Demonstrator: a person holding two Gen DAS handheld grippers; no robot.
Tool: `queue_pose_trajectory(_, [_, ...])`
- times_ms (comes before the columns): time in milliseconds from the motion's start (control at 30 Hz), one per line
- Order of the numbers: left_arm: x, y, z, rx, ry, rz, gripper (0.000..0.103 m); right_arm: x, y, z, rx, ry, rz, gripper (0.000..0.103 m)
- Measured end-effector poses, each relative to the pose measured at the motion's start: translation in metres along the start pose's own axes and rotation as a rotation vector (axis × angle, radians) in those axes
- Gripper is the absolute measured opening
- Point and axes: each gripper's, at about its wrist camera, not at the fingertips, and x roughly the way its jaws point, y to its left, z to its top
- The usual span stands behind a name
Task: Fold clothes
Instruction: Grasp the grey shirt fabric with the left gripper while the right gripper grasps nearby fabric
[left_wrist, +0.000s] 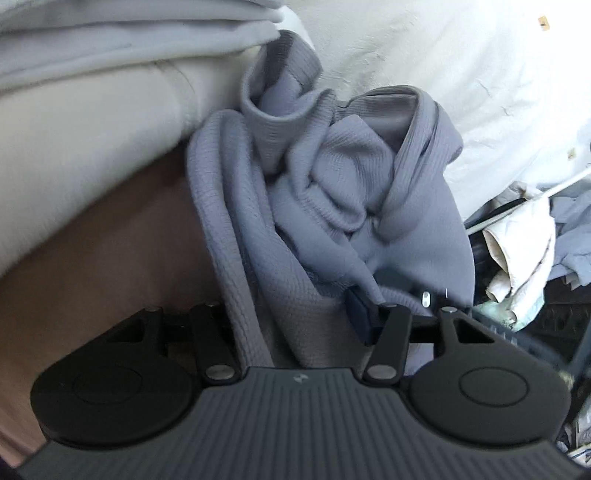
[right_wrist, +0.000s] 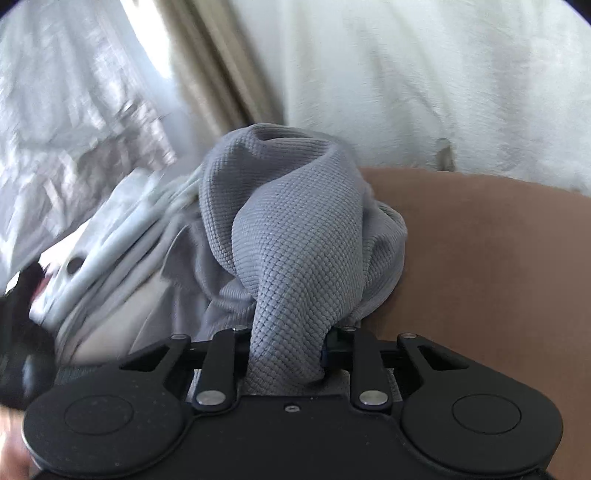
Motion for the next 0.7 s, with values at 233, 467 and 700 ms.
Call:
queue_pose_trajectory(233, [-0.007,-0.041,-0.017,0.054,-0.001,-0.071,0.044,-0.038,0.005,-0.012,-0.011,-0.003,0.012,0.026])
queue_pose_trajectory(467, [-0.017,-0.087,-0.053,0.109,0.087,-0.158,0.044,-0.104,-0.02,-0.036,0.051,-0.042,0.044,0.026])
queue_pose_trajectory(700, [-0.055,-0.16,-0.111,0.358,0.132,-0.044,0.044,-0.156,-0.026,-0.096,0.009,-0.022,0.048,0.025])
